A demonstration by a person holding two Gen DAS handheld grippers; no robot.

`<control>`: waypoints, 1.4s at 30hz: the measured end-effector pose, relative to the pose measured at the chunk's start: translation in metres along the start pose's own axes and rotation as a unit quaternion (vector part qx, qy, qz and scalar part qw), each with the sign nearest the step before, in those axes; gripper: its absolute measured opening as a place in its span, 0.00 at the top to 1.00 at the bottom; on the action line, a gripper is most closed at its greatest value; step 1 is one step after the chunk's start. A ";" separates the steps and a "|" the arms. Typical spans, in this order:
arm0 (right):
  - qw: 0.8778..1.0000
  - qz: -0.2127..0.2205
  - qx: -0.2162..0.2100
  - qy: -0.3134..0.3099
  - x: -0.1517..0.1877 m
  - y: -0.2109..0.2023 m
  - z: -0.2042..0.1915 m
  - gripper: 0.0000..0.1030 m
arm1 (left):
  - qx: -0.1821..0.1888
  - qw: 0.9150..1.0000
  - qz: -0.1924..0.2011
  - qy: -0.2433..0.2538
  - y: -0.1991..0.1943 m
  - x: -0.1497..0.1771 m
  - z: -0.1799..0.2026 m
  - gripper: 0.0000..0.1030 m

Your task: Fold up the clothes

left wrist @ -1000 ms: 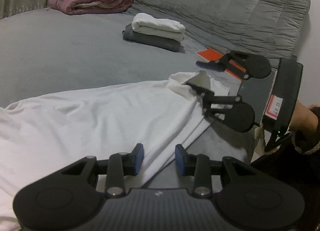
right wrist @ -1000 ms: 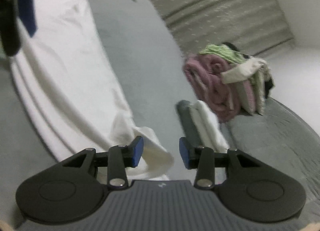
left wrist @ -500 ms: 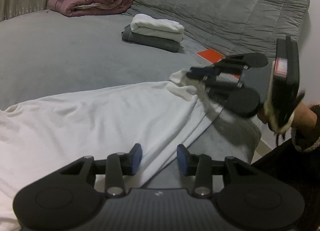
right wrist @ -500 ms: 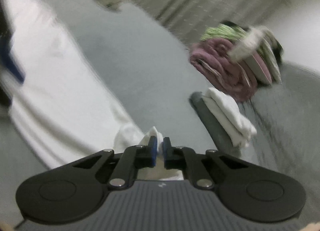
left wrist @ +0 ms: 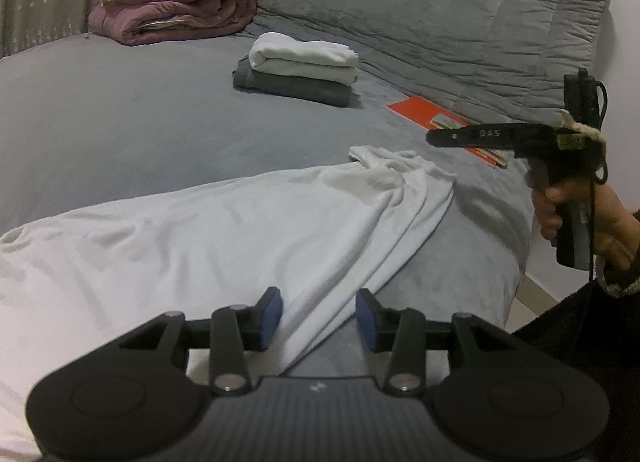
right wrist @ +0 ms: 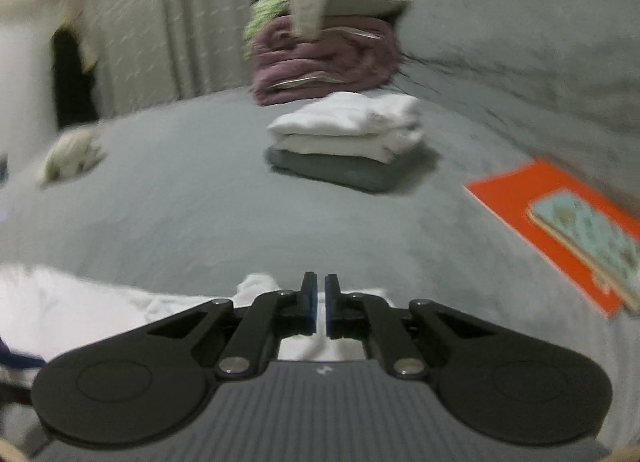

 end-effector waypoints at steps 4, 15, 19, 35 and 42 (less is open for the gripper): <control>0.998 -0.005 0.001 0.065 0.003 -0.016 0.023 0.98 | 0.001 1.000 0.003 0.003 0.008 -0.001 0.006 0.59; 0.993 -0.047 -0.054 0.092 0.008 -0.004 0.015 0.64 | -0.014 1.000 0.025 0.003 0.016 -0.003 0.020 0.59; 0.989 -0.076 -0.061 0.110 0.016 0.007 0.012 0.65 | -0.014 1.000 0.026 0.004 0.015 -0.004 0.020 0.59; 0.995 -0.029 0.003 0.095 0.015 -0.043 0.039 0.98 | -0.013 0.999 0.025 0.035 0.027 -0.001 0.042 0.60; 0.995 -0.074 0.023 0.059 0.028 -0.046 0.047 0.96 | -0.008 0.999 0.019 0.048 0.027 0.000 0.046 0.60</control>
Point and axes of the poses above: each gripper's, at about its wrist camera, not at the fingertips, and y roughly the way its jaws point, z to its right, x to its underside, the point moved 2 cm from there along y, roughly the way its jaws point, and after that the axes turned 14 degrees about z, right-handed, at the moved point
